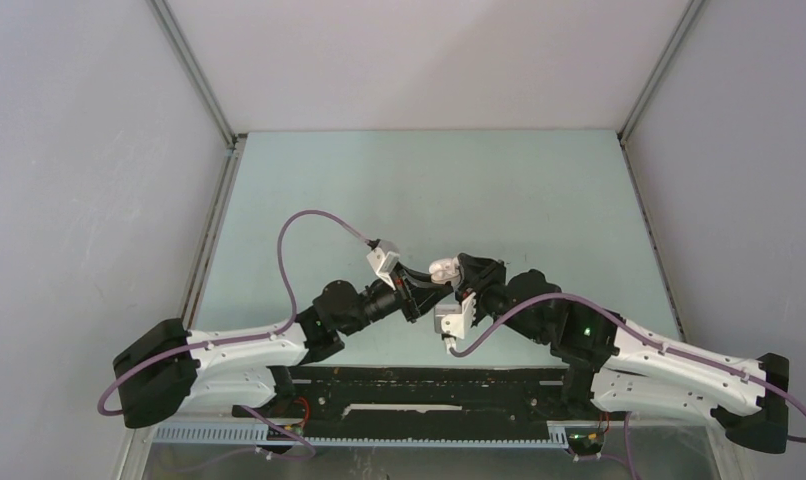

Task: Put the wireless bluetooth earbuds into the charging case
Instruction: Insert the right earbud into the right side groove of the charging case.

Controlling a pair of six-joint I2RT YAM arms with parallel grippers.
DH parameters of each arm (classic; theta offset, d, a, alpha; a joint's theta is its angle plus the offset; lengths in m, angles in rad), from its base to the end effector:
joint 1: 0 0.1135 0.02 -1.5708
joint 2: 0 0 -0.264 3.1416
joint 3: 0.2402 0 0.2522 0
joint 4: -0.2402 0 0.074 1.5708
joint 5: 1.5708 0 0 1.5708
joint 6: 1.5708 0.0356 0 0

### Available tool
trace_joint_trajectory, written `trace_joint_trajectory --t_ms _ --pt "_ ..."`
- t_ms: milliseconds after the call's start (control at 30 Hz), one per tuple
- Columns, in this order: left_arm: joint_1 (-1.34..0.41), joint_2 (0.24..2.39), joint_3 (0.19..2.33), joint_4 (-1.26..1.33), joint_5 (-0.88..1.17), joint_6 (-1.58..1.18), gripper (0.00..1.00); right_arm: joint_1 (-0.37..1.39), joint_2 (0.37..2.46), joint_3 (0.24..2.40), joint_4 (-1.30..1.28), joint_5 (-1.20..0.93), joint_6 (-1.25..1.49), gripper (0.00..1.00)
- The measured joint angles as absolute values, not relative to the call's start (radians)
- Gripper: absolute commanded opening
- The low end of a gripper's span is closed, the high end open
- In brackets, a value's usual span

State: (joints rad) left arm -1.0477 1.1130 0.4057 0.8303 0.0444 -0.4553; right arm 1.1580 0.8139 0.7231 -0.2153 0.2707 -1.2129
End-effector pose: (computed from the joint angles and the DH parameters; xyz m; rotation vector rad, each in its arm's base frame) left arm 0.1171 -0.2063 0.2502 0.4978 1.4956 -1.2426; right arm 0.0855 0.1715 0.3103 -1.6595 0.8741 -0.2916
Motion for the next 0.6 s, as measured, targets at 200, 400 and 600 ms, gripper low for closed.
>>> trace_joint_trajectory --t_ms 200,400,600 --pt "-1.052 1.116 0.405 0.827 0.029 -0.471 0.06 1.17 0.799 0.692 -0.191 0.287 -1.238 0.0" --pt "-1.052 1.117 0.382 0.832 0.028 -0.463 0.06 1.185 0.795 0.665 -0.184 0.292 -1.254 0.16" --pt "-1.052 1.121 0.367 0.851 0.029 -0.407 0.06 1.195 0.795 0.659 -0.186 0.292 -1.265 0.33"
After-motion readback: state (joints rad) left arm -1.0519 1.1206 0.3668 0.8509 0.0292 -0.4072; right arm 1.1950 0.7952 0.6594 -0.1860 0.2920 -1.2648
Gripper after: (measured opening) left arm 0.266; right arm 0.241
